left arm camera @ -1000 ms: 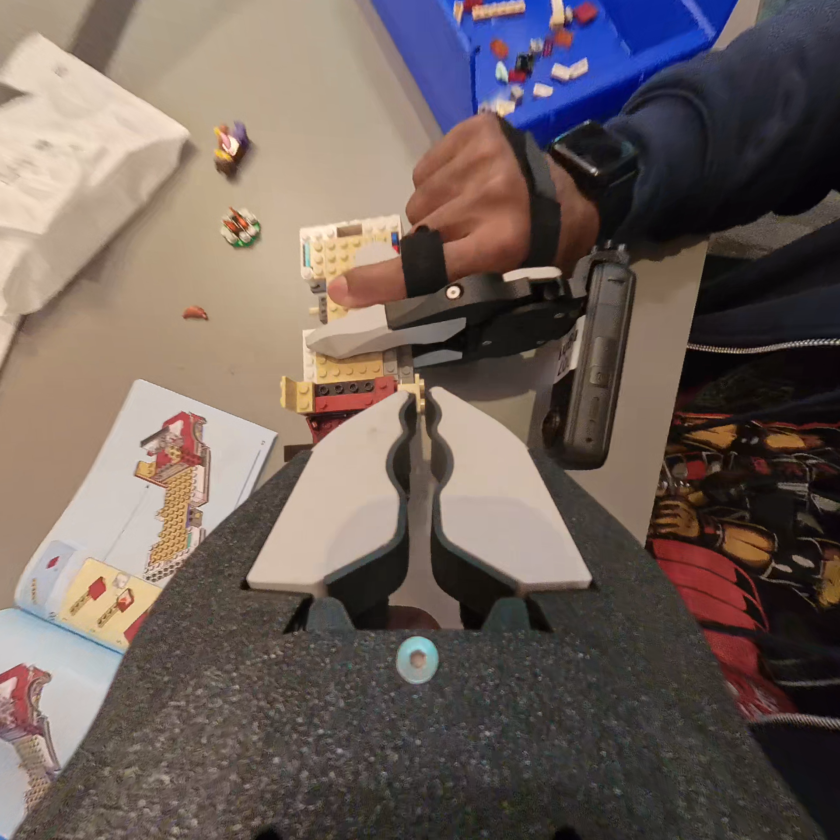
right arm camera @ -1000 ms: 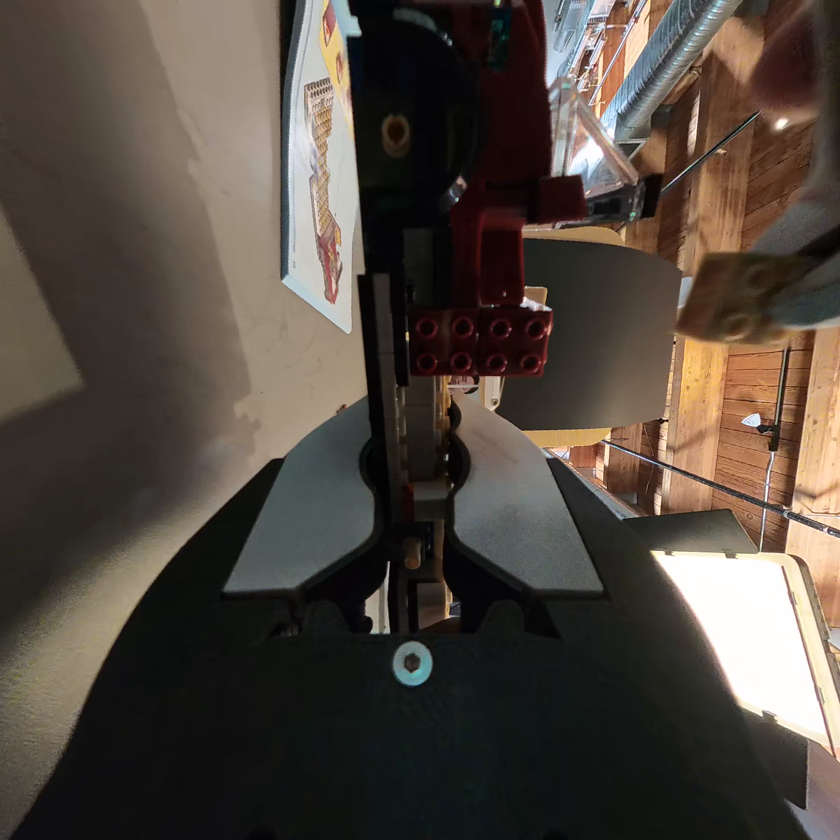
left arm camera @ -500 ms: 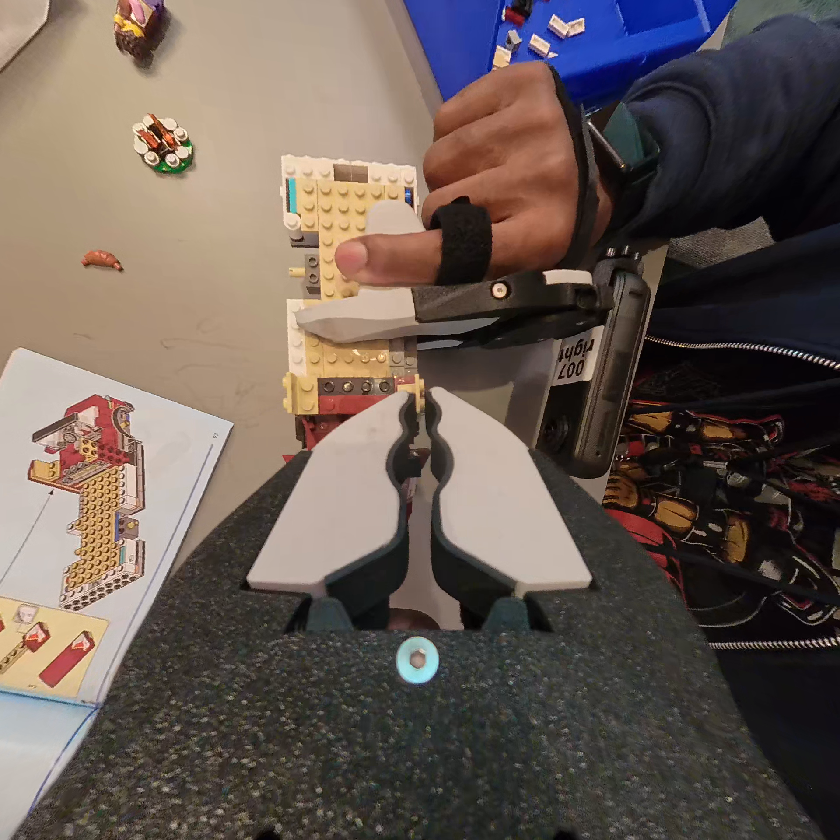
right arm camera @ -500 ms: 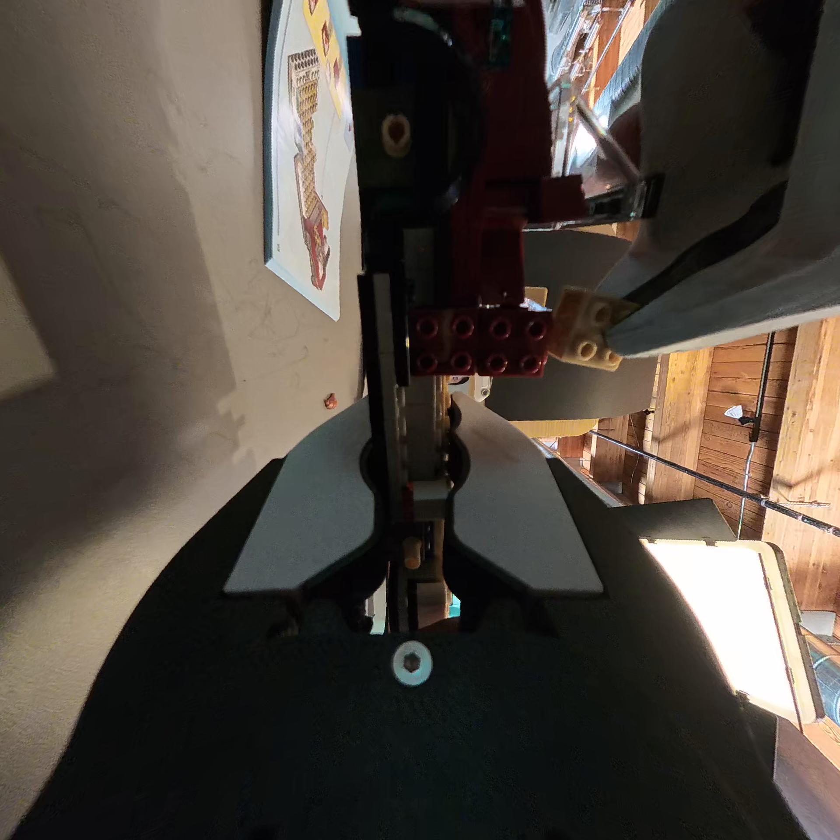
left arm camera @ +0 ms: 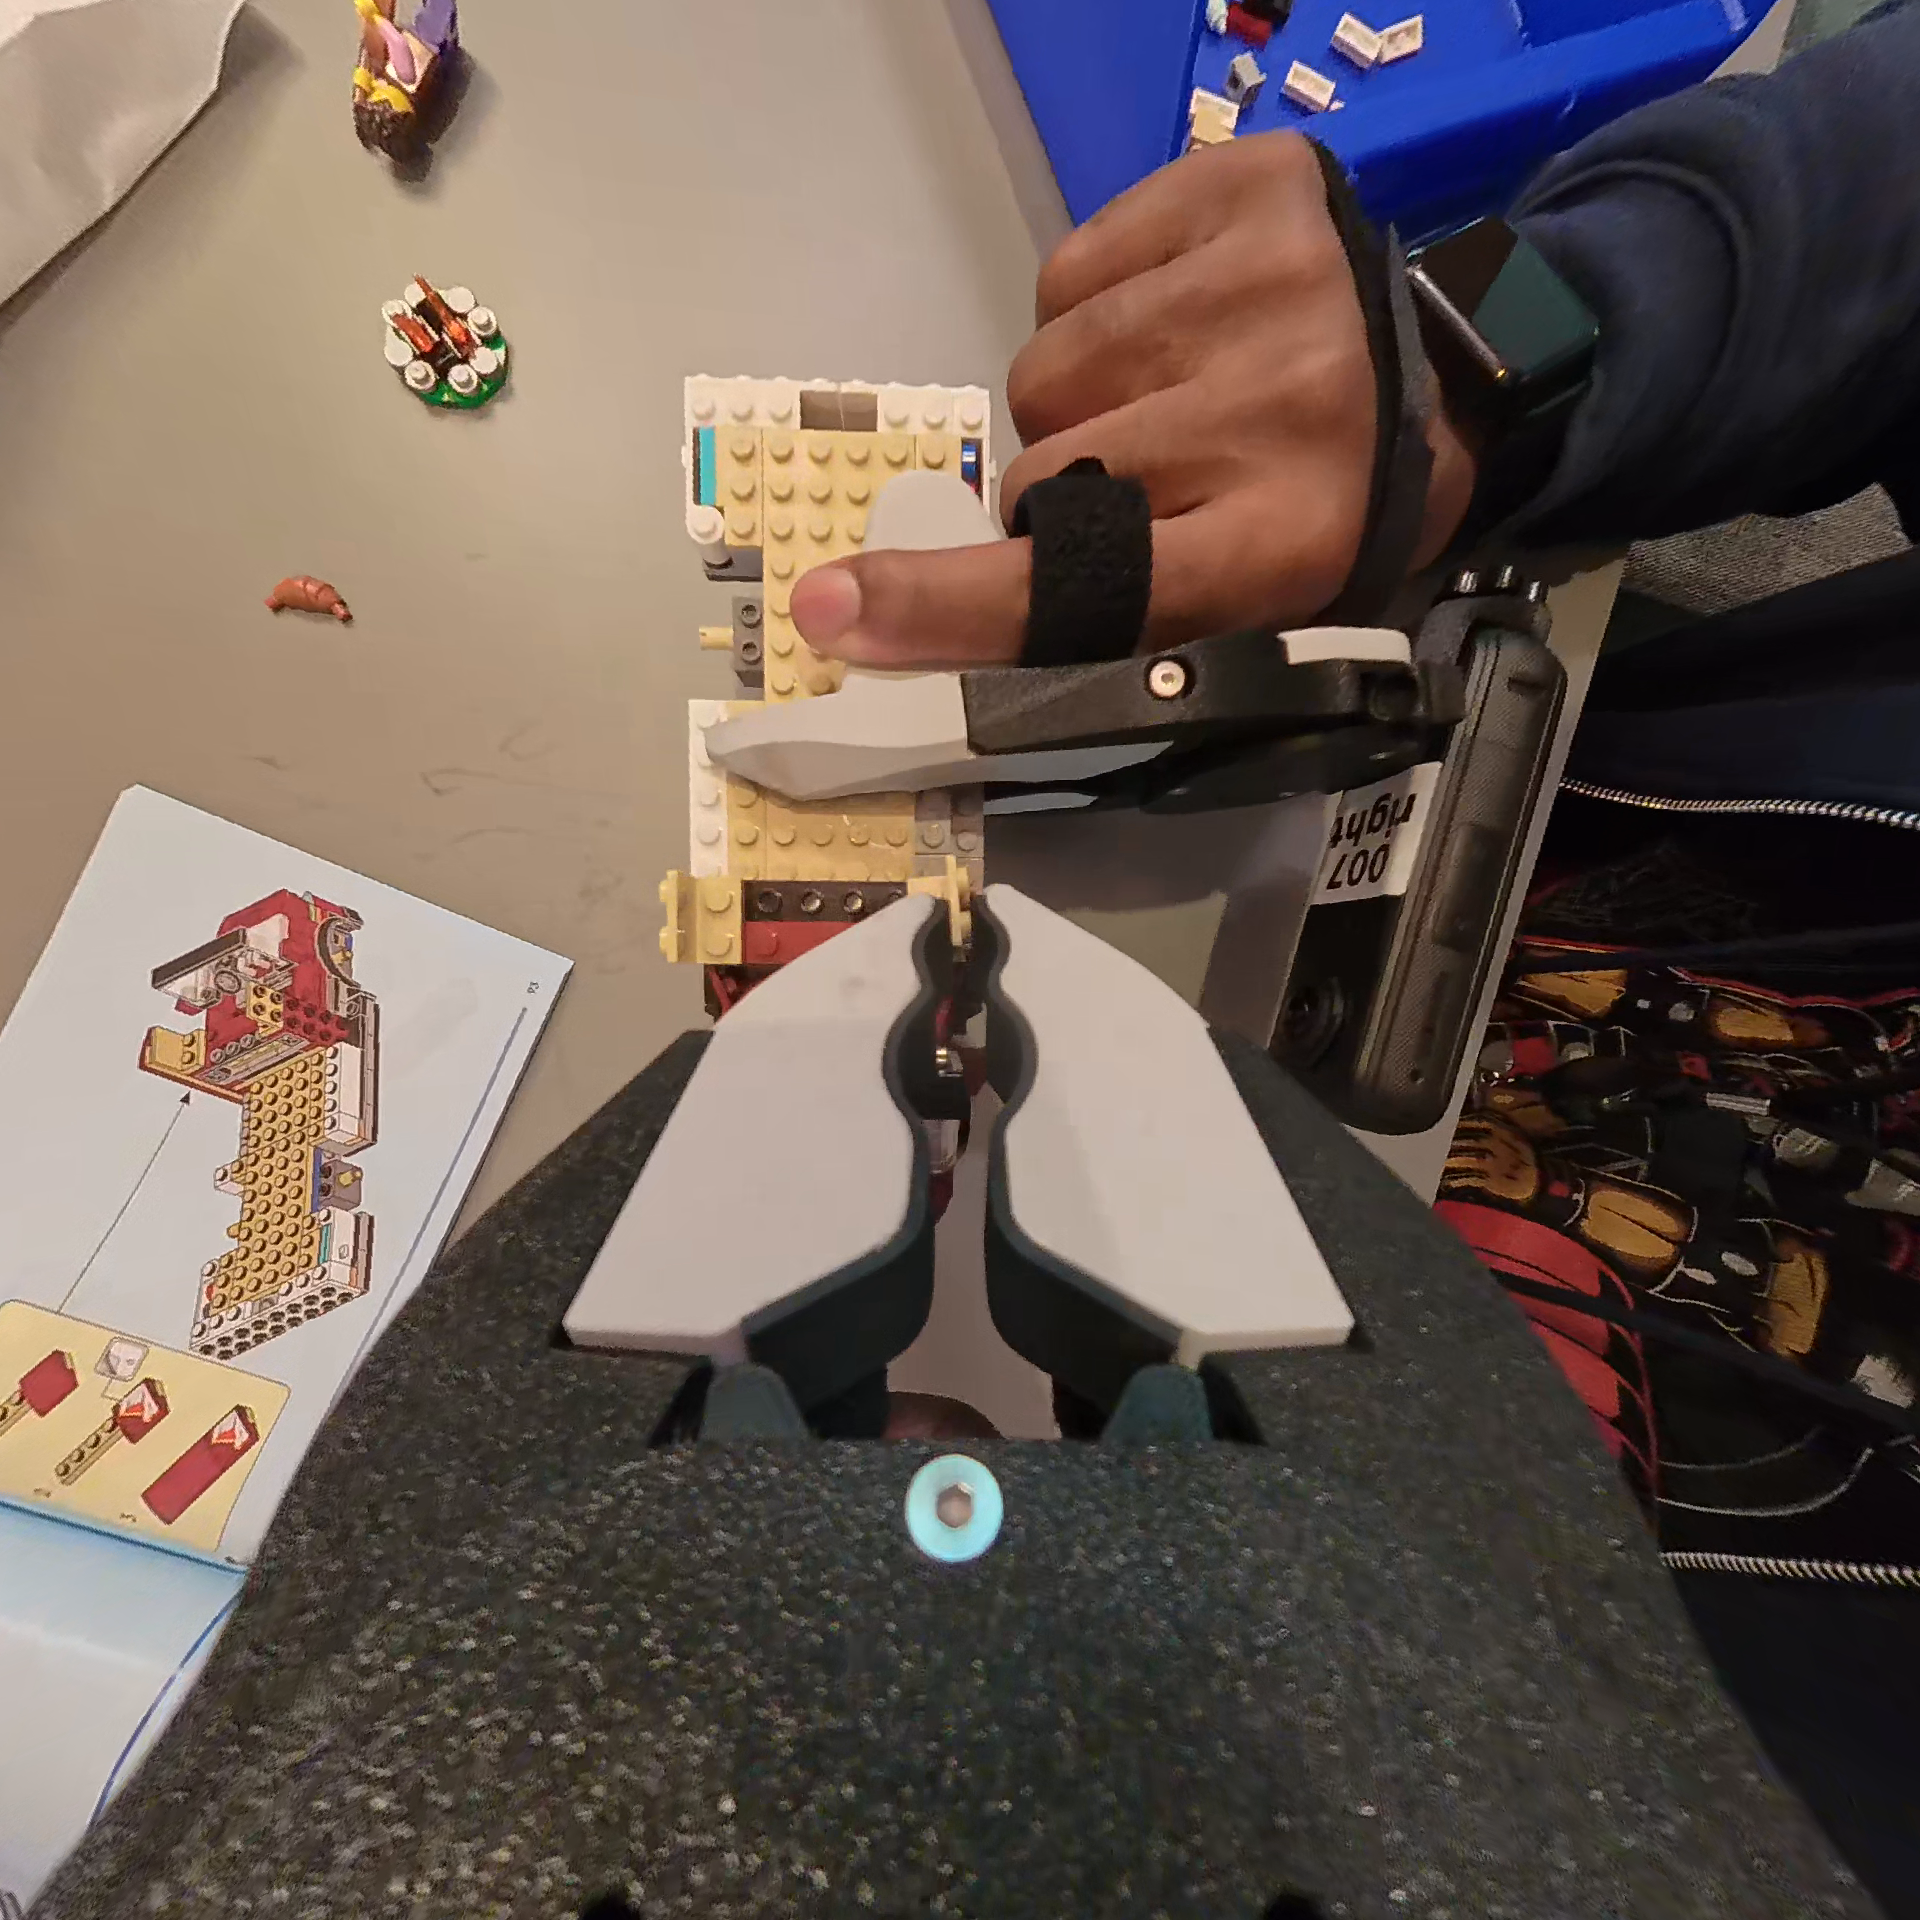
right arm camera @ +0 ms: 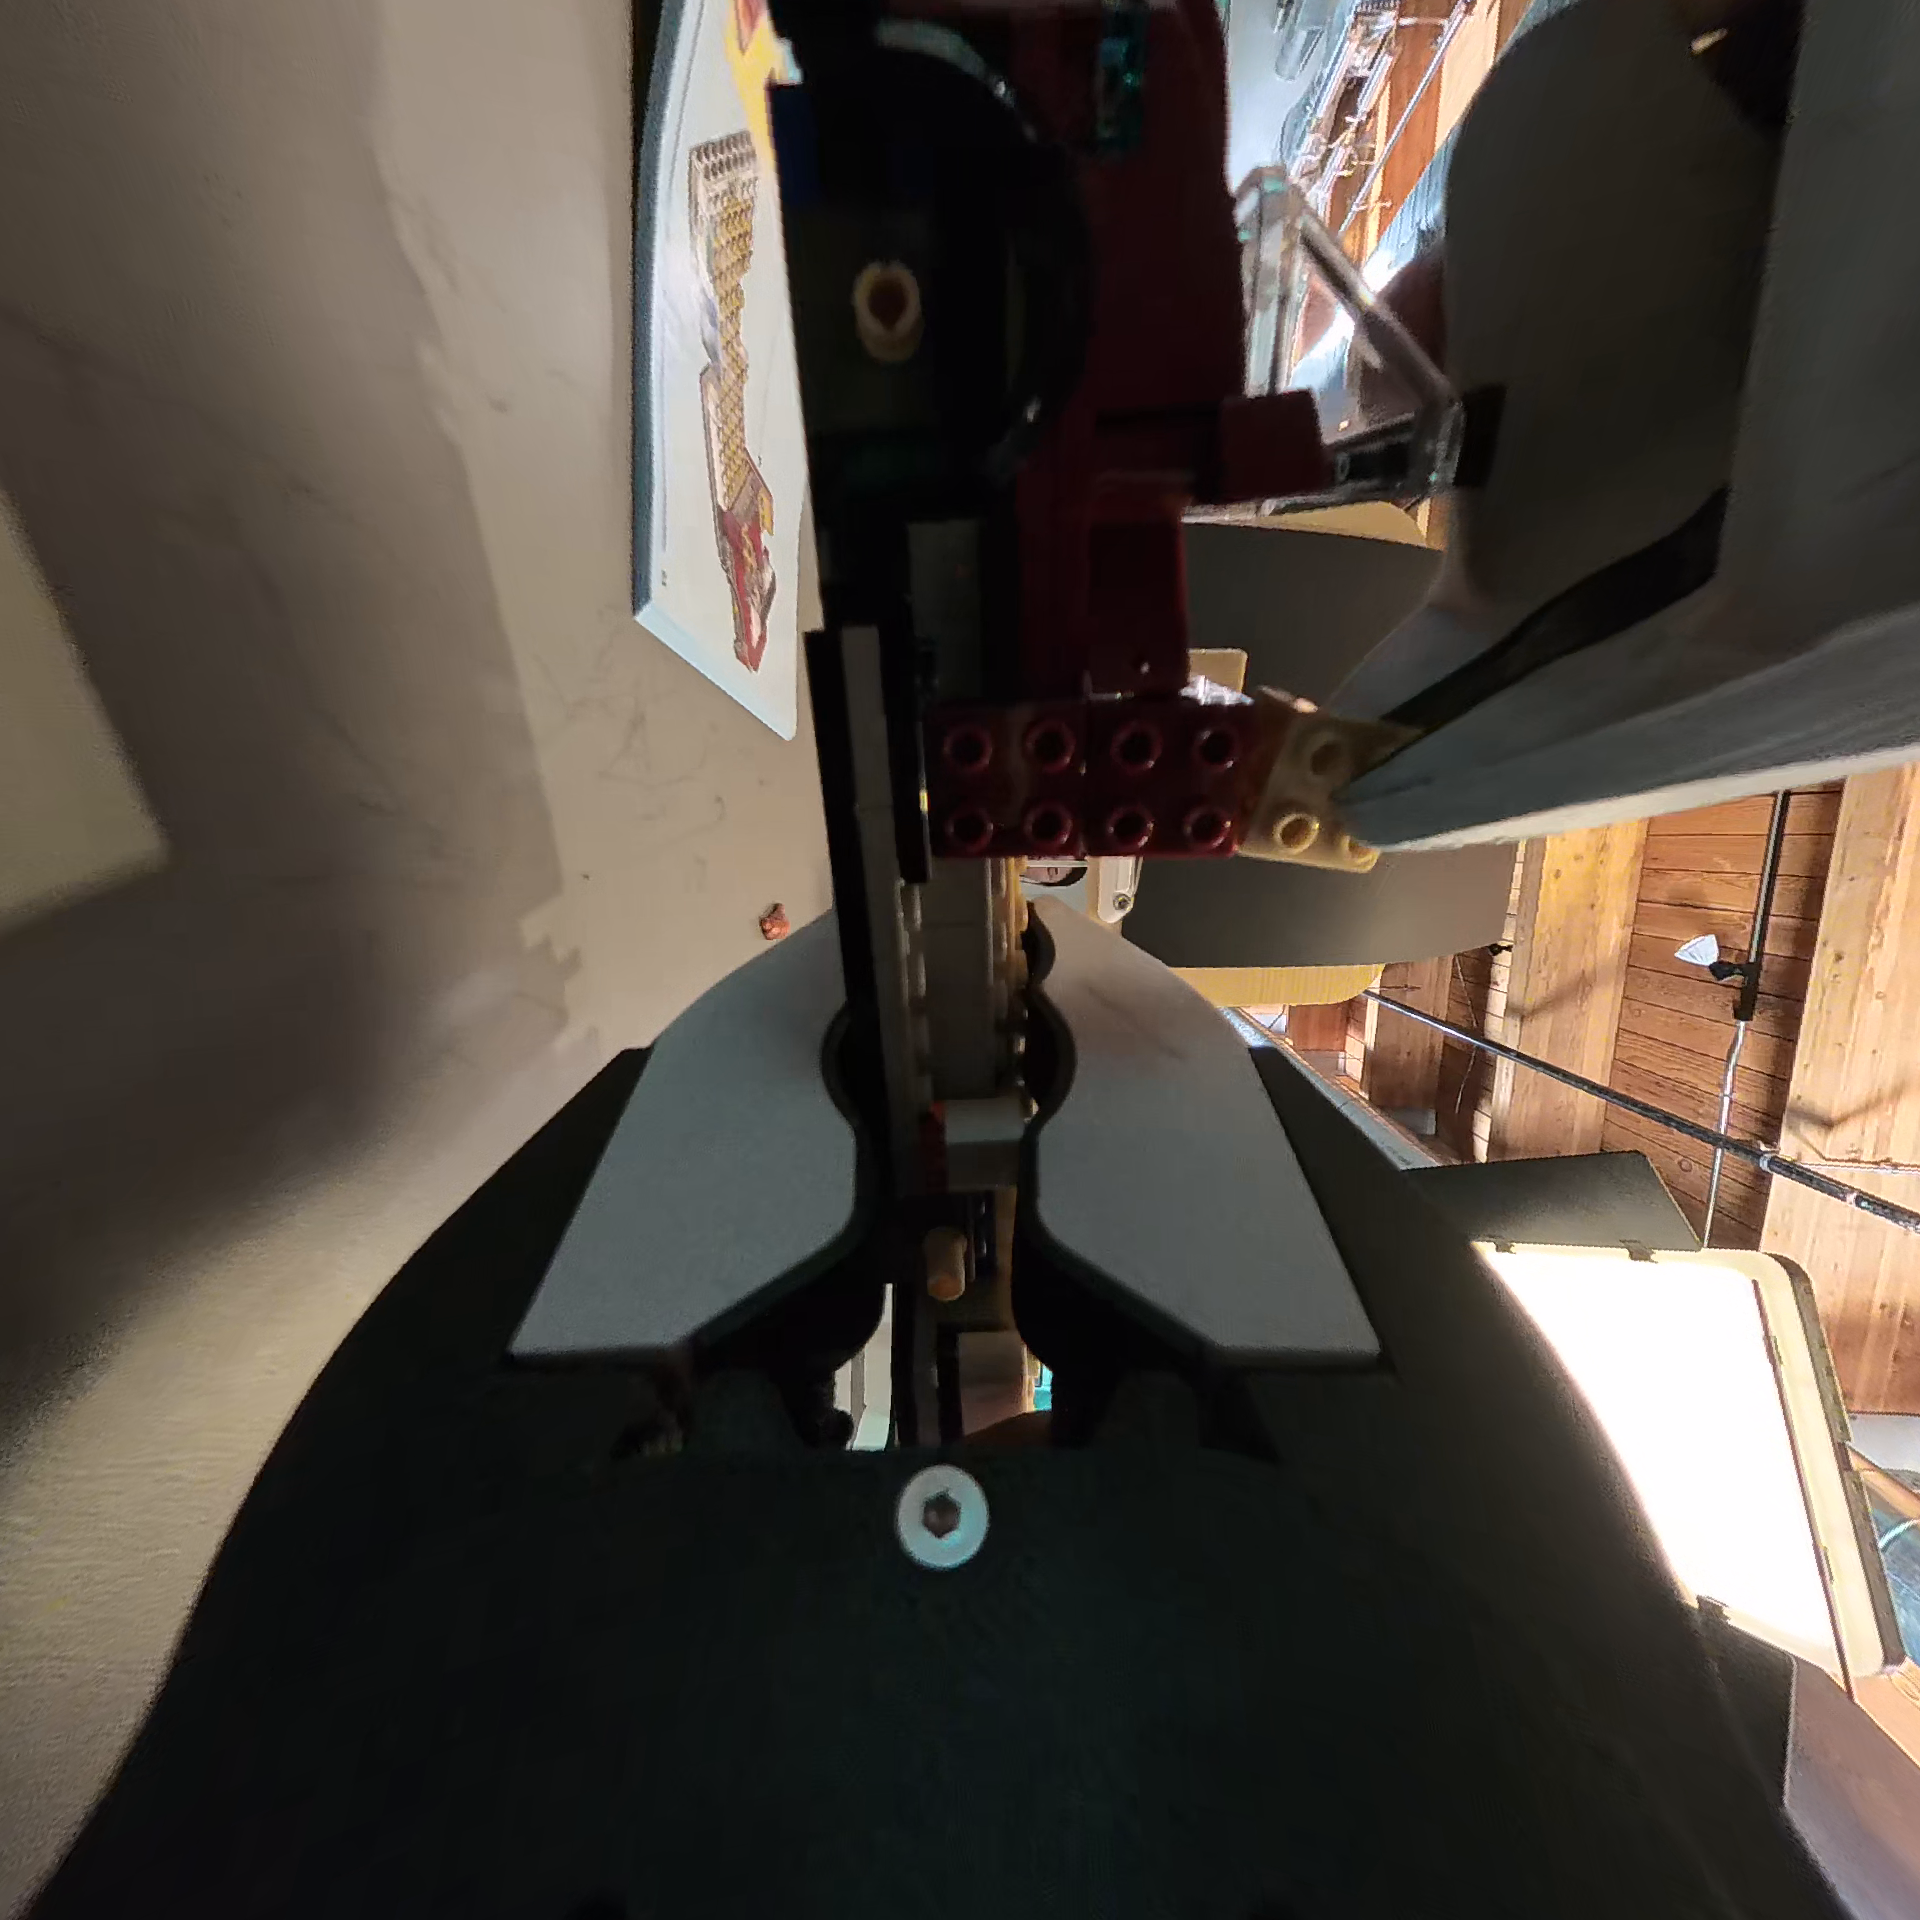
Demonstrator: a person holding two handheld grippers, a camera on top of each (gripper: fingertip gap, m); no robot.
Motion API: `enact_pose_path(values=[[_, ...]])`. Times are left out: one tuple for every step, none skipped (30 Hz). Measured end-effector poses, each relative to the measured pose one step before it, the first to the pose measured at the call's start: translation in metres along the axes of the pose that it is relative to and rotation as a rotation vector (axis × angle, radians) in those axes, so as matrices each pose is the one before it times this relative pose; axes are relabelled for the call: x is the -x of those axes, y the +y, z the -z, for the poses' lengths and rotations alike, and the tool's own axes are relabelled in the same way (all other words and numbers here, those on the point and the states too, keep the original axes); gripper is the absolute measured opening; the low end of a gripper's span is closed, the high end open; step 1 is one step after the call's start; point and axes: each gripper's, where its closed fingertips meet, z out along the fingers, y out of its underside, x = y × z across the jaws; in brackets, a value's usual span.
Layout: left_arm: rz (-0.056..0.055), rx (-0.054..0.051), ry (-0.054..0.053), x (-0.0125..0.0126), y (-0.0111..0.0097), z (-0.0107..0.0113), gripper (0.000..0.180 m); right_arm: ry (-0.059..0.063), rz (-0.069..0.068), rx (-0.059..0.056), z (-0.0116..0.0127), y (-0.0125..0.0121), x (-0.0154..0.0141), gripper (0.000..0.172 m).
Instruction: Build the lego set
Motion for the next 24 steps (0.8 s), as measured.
enact_pose_path(values=[[0.0018,0.0051,-0.0040,0.00004,0.00088,-0.00040,0.003,-0.0035,0.0012,-0.0014,-0.00010,-0.00040,0.00067,0.023],[0.0025,0.0038,-0.0031,0.00014,0.00067,-0.00023,0.003,-0.0006,0.0005,0.0003,-0.00002,-0.00010,0.00024,0.023],[0.0041,-0.0002,-0.0027,0.00013,0.00002,0.00003,0.003,0.0007,0.0002,0.0007,-0.00008,0.00012,-0.00021,0.024],[0.0051,-0.0008,-0.0006,0.00007,-0.00005,0.00016,0.003,0.0011,-0.0014,-0.0014,-0.00001,0.00010,-0.00033,0.024],[0.0043,-0.0018,0.0021,-0.00019,-0.00036,0.00022,0.003,0.0026,-0.0049,-0.0020,0.00005,0.00007,-0.00068,0.024],[0.0060,-0.0058,0.0038,-0.00024,-0.00075,0.00044,0.003,0.0014,-0.0057,-0.0021,0.00013,0.00010,-0.00056,0.024],[0.0051,-0.0074,0.0043,-0.00028,-0.00071,0.00060,0.003,0.0017,-0.0071,-0.0017,0.00009,0.00008,-0.00091,0.024],[0.0064,-0.0086,0.0029,-0.00009,-0.00079,0.00048,0.003,0.0004,-0.0085,-0.0005,-0.00004,0.00022,-0.00065,0.024],[0.0064,-0.0080,0.0020,-0.00008,-0.00053,0.00052,0.003,-0.0002,-0.0059,-0.0014,0.00009,0.00011,-0.00036,0.024],[0.0047,-0.0063,0.0020,-0.00035,-0.00023,0.00013,0.003,-0.0015,-0.0038,-0.0031,0.00015,-0.00022,-0.00003,0.024],[0.0048,-0.0060,-0.0004,-0.00011,0.00012,-0.00001,0.003,-0.0005,-0.0020,0.0004,-0.00006,0.00022,-0.00001,0.024],[0.0053,-0.0062,-0.0028,0.00026,0.00008,-0.00014,0.003,0.0001,-0.0003,0.0012,-0.00011,0.00028,0.00009,0.024],[0.0047,-0.0060,-0.0005,-0.00001,0.00035,-0.00032,0.003,0.0008,-0.0001,-0.0014,-0.00004,0.00009,0.00000,0.024],[0.0053,-0.0060,0.0009,-0.00010,0.00025,-0.00023,0.003,-0.0004,0.0006,-0.0010,-0.00010,0.00010,0.00020,0.024],[0.0058,-0.0055,0.0016,0.00017,0.00045,-0.00012,0.003,0.0006,0.0015,0.0017,-0.00007,0.00034,-0.00010,0.024],[0.0061,-0.0066,0.0039,0.00015,0.00028,-0.00025,0.003,0.0023,0.0038,0.0014,-0.00010,0.00032,-0.00029,0.024],[0.0012,-0.0062,0.0063,-0.00020,0.00025,-0.00012,0.003,0.0013,0.0035,-0.0024,0.00010,0.00000,-0.00002,0.024],[-0.0038,-0.0002,0.0071,-0.00029,0.00102,-0.00015,0.003,0.0018,0.0023,-0.0026,0.00001,-0.00010,-0.00019,0.025],[-0.0073,0.0053,0.0073,-0.00031,0.00128,-0.00004,0.003,0.0021,0.0047,-0.0011,0.00014,-0.00033,-0.00019,0.025],[-0.0062,0.0082,0.0076,-0.00030,0.00122,-0.00012,0.003,-0.0001,0.0051,-0.0020,0.00012,-0.00053,0.00026,0.025],[-0.0056,0.0085,0.0088,-0.00047,0.00096,-0.00031,0.003,0.0003,0.0015,-0.0005,0.00008,-0.00009,0.00026,0.025],[-0.0116,0.0035,0.0089,-0.00094,0.00034,-0.00050,0.003,-0.0005,0.0001,0.0014,-0.00018,0.00025,0.00004,0.025],[-0.0126,0.0004,0.0055,-0.00076,0.00011,-0.00056,0.003,-0.0015,-0.0026,0.0021,-0.00028,0.00081,0.00005,0.026],[-0.0116,-0.0031,0.0023,-0.00058,-0.00039,-0.00075,0.003,0.0000,-0.0026,0.0035,-0.00036,0.00112,-0.00026,0.026]])
